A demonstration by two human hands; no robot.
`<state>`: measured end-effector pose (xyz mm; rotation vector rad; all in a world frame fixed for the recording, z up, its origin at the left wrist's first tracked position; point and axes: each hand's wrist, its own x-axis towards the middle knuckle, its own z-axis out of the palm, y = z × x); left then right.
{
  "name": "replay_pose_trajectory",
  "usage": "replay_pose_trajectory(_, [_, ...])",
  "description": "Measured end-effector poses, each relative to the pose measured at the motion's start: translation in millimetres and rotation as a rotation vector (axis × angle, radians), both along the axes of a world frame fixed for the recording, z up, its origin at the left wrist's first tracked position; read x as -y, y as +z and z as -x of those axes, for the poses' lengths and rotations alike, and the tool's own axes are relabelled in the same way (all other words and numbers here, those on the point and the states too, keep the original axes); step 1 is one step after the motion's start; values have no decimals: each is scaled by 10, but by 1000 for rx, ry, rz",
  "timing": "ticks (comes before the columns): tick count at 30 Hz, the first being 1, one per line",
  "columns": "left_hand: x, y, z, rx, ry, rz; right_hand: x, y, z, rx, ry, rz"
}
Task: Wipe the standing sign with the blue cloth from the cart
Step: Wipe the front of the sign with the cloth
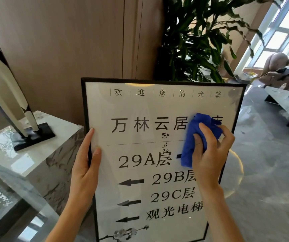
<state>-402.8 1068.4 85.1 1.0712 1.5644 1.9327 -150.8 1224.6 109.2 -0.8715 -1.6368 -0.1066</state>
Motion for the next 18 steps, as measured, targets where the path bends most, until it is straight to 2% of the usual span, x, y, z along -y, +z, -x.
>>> replay_pose_trajectory(5, [-6,15,-4,38,-2,-47,67,9,46,21,-22,66])
replay_pose_trajectory(6, [-11,12,-4,42,1,-52,40,-5,53,-45,-18,73])
replay_pose_trajectory(8, [-24,10,-3,46,1,-57,14,0,81,-316,37,228])
replay_pose_trajectory(10, [-33,15,-3,43,0,-61,-16,-28,68,-412,29,327])
replay_pose_trajectory(11, [-38,15,2,38,1,-63,-4,-4,78,-377,18,323])
replay_pose_trajectory(14, [-50,-16,19,26,10,-69,46,4,52,-76,-35,132])
replay_pose_trajectory(15, [-53,-30,25,19,16,-68,36,-5,49,-39,-43,107])
replay_pose_trajectory(18, [-69,-58,27,-6,29,-55,66,-33,75,-122,-9,199])
